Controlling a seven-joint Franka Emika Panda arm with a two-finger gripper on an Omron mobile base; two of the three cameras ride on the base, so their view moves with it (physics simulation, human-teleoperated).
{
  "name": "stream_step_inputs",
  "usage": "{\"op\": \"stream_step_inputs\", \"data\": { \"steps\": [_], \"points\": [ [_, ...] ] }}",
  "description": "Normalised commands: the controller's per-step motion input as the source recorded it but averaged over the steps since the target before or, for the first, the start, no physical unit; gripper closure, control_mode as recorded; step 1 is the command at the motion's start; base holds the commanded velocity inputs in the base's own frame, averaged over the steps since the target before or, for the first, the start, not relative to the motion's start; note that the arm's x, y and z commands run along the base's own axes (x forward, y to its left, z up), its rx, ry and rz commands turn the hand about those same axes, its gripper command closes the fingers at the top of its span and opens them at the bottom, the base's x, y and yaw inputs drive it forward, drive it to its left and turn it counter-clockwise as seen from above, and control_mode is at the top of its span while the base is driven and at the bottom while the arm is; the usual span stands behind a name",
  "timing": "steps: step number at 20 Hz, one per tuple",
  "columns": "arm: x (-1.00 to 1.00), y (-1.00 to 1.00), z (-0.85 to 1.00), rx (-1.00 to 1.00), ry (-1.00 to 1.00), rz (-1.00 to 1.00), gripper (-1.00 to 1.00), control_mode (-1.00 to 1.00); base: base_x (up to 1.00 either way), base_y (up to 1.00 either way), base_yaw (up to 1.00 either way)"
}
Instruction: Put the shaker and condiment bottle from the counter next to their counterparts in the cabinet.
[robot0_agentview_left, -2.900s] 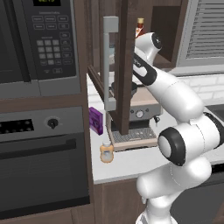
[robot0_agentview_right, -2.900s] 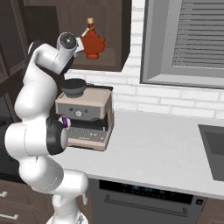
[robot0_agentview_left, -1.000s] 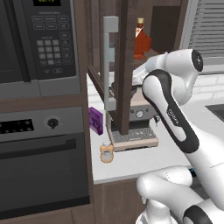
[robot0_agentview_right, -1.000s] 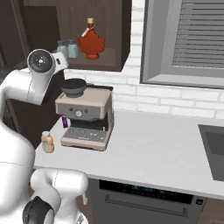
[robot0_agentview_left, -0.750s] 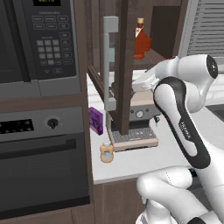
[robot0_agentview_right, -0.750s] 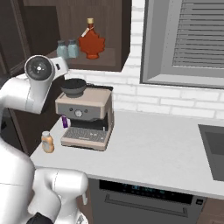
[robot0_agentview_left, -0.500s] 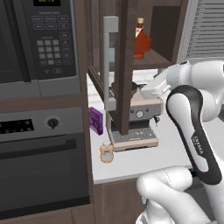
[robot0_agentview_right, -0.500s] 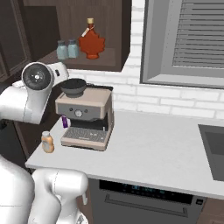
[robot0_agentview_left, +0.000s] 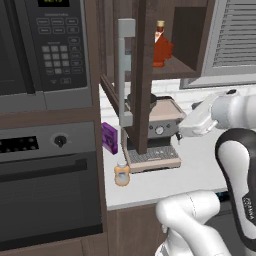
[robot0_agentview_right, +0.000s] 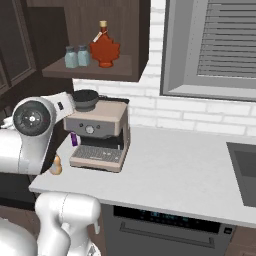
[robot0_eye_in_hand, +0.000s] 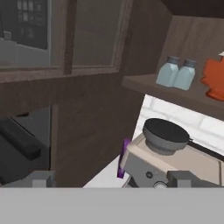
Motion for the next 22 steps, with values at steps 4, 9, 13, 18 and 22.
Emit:
{"op": "stream_step_inputs", "data": {
  "steps": [4,9,13,18,22],
  "points": [
    [-0.50,-0.21,-0.28,-0.02,-0.01,0.00,-1.00,-1.00,0.00,0.00,0.00],
    [-0.45,-0.28,-0.28,-0.01,0.00,0.00,-1.00,-1.00,0.00,0.00,0.00],
    [-0.37,-0.28,-0.46,-0.02,0.00,0.00,-1.00,-1.00,0.00,0.00,0.00],
    [-0.22,-0.25,-0.68,-0.07,-0.05,0.03,-1.00,-1.00,0.00,0.00,0.00],
    [0.00,-0.20,-0.78,-0.09,-0.19,0.09,-1.00,-1.00,0.00,0.00,0.00]
  ]
}}
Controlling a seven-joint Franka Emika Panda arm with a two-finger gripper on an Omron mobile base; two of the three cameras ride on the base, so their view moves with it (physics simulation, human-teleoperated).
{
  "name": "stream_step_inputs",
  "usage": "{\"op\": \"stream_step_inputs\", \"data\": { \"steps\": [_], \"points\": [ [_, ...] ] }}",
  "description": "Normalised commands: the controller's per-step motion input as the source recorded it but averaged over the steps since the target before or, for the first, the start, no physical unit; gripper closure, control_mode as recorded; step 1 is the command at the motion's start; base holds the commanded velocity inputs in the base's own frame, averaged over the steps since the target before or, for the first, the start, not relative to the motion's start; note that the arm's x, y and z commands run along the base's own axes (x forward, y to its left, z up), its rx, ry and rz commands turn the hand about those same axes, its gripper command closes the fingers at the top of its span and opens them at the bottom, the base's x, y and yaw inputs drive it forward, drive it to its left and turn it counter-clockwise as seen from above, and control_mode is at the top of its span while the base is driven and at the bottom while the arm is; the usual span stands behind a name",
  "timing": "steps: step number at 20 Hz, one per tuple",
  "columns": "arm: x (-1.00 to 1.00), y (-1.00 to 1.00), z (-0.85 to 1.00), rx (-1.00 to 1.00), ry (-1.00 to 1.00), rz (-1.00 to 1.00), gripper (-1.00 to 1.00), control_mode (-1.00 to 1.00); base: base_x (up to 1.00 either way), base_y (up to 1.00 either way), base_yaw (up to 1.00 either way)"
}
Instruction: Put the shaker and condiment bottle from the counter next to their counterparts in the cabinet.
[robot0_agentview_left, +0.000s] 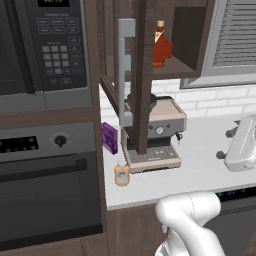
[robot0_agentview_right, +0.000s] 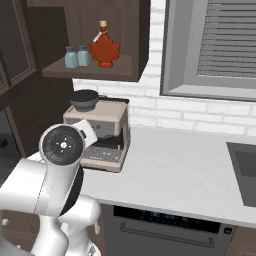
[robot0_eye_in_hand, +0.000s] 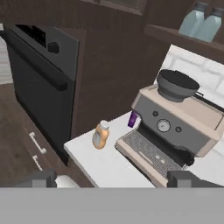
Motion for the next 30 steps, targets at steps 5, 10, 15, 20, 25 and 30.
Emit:
{"op": "stream_step_inputs", "data": {
  "steps": [5,10,15,20,25,30],
  "points": [
    [0.00,-0.18,-0.84,-0.09,-0.26,0.13,-1.00,-1.00,0.00,0.00,0.00],
    [0.05,-0.08,-0.87,-0.10,-0.32,0.14,-1.00,-1.00,0.00,0.00,0.00],
    [0.20,-0.01,-0.86,-0.08,-0.28,0.13,-1.00,-1.00,0.00,0.00,0.00],
    [0.54,0.00,-0.71,-0.03,-0.17,0.05,-1.00,-1.00,0.00,0.00,0.00],
    [0.59,0.00,-0.69,-0.01,-0.13,0.00,-1.00,-1.00,0.00,0.00,0.00],
    [0.42,0.02,-0.59,0.00,-0.10,0.00,-1.00,-1.00,0.00,0.00,0.00]
  ]
}}
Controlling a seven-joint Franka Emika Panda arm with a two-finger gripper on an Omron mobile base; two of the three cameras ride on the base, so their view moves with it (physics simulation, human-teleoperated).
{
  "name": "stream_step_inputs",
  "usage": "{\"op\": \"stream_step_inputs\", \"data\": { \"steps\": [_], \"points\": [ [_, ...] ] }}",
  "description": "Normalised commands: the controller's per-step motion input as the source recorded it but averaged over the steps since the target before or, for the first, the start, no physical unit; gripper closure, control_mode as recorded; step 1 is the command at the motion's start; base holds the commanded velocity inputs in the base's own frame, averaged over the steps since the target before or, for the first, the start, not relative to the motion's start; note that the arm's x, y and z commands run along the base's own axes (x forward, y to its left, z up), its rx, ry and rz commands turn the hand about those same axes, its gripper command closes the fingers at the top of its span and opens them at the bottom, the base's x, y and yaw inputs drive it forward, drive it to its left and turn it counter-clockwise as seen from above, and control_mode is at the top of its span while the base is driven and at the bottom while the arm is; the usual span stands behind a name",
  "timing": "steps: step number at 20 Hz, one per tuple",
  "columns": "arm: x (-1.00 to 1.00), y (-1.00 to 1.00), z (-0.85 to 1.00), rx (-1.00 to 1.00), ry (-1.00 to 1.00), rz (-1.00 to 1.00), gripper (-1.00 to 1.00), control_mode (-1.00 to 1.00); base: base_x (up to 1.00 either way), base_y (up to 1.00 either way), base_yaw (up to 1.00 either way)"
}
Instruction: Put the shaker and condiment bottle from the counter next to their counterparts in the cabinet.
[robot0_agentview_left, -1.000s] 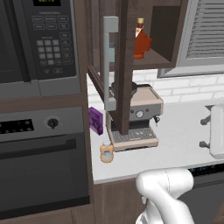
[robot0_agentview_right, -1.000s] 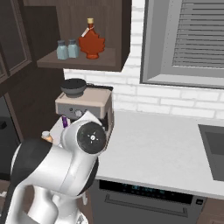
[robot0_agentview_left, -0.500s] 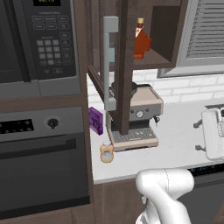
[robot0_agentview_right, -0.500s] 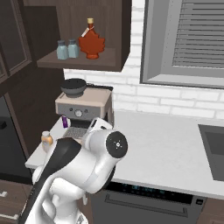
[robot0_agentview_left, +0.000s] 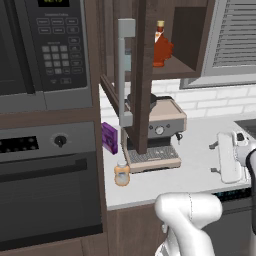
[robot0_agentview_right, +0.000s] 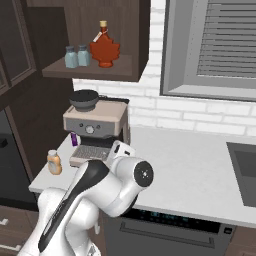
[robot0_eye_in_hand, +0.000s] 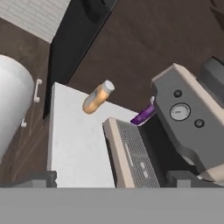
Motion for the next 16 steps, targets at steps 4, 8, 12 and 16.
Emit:
{"op": "stream_step_inputs", "data": {
  "steps": [4,8,12,16],
  "points": [
    [0.29,0.16,-0.29,0.00,0.00,0.00,-1.00,-1.00,0.00,0.00,0.00],
    [0.28,0.18,-0.10,0.02,0.00,0.00,-1.00,-1.00,0.00,0.00,0.00],
    [0.30,0.21,-0.16,0.04,0.00,0.00,-1.00,-1.00,0.00,0.00,0.00],
    [0.05,0.15,-0.19,0.10,0.00,0.00,-1.00,-1.00,0.00,0.00,0.00]
  ]
}}
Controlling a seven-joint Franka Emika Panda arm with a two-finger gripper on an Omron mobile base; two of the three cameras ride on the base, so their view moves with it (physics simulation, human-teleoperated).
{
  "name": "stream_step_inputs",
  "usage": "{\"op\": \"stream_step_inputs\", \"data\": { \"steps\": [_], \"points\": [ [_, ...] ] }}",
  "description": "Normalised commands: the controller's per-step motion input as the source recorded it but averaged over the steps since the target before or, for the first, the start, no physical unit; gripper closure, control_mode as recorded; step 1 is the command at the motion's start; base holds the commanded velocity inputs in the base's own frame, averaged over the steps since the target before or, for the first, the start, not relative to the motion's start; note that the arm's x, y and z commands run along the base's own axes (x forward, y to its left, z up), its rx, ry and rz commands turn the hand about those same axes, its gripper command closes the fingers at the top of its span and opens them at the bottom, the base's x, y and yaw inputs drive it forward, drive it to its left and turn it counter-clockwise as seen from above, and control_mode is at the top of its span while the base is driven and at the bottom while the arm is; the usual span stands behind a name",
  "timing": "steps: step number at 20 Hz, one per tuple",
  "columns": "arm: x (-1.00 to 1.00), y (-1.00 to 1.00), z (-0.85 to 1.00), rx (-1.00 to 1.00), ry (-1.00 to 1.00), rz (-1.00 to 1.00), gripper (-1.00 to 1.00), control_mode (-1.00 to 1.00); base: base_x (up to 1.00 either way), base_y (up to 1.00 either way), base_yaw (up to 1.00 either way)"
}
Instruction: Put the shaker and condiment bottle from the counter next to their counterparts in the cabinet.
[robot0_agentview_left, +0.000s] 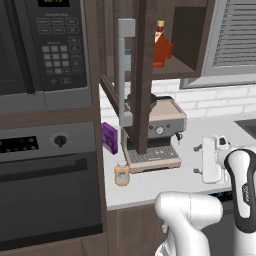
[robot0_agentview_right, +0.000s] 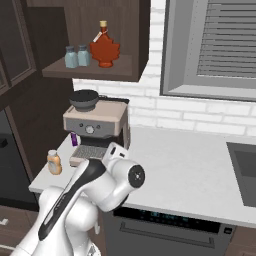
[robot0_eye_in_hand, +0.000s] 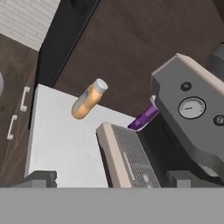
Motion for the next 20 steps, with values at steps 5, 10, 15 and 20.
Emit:
{"op": "stream_step_inputs", "data": {
  "steps": [5,10,15,20],
  "points": [
    [0.00,0.15,-0.13,0.11,0.00,0.00,-1.00,-1.00,0.00,0.00,0.00],
    [0.04,0.25,-0.04,0.10,0.00,0.00,-1.00,-1.00,0.00,0.00,0.00],
    [0.02,0.38,0.00,0.09,0.03,0.00,-1.00,-1.00,0.00,0.00,0.00],
    [0.00,0.39,0.00,0.07,0.03,0.00,-1.00,-1.00,0.00,0.00,0.00]
  ]
}}
